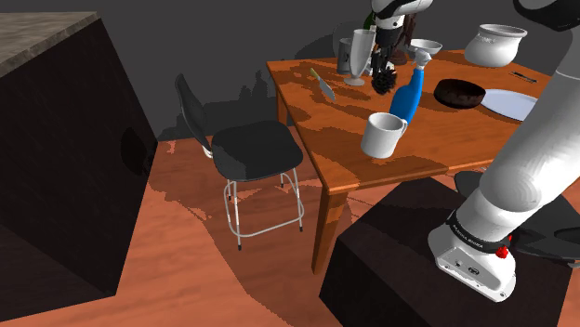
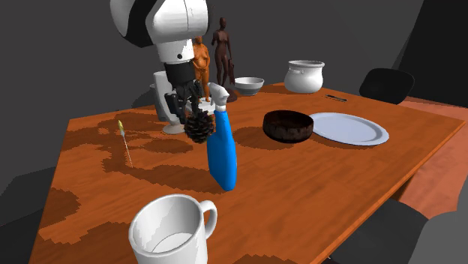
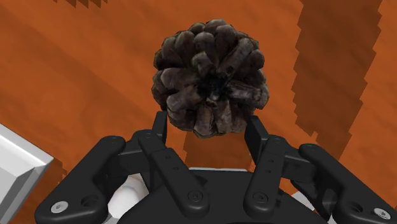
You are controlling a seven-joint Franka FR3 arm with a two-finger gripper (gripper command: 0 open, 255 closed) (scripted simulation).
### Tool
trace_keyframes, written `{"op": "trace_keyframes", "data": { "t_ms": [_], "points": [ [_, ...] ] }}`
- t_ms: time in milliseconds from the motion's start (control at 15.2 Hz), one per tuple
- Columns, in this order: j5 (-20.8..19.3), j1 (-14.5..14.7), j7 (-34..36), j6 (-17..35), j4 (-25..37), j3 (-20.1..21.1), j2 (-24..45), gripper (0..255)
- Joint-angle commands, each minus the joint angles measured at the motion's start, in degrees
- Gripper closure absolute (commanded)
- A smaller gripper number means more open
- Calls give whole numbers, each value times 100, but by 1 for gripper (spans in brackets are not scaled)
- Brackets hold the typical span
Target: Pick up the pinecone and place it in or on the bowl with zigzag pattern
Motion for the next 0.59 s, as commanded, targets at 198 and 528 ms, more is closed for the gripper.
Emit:
{"op": "trace_keyframes", "data": {
  "t_ms": [198,528],
  "points": [
    [-6,-1,-30,-374,317,-4,-61,255],
    [-4,0,-57,-750,669,-5,-87,255]
  ]
}}
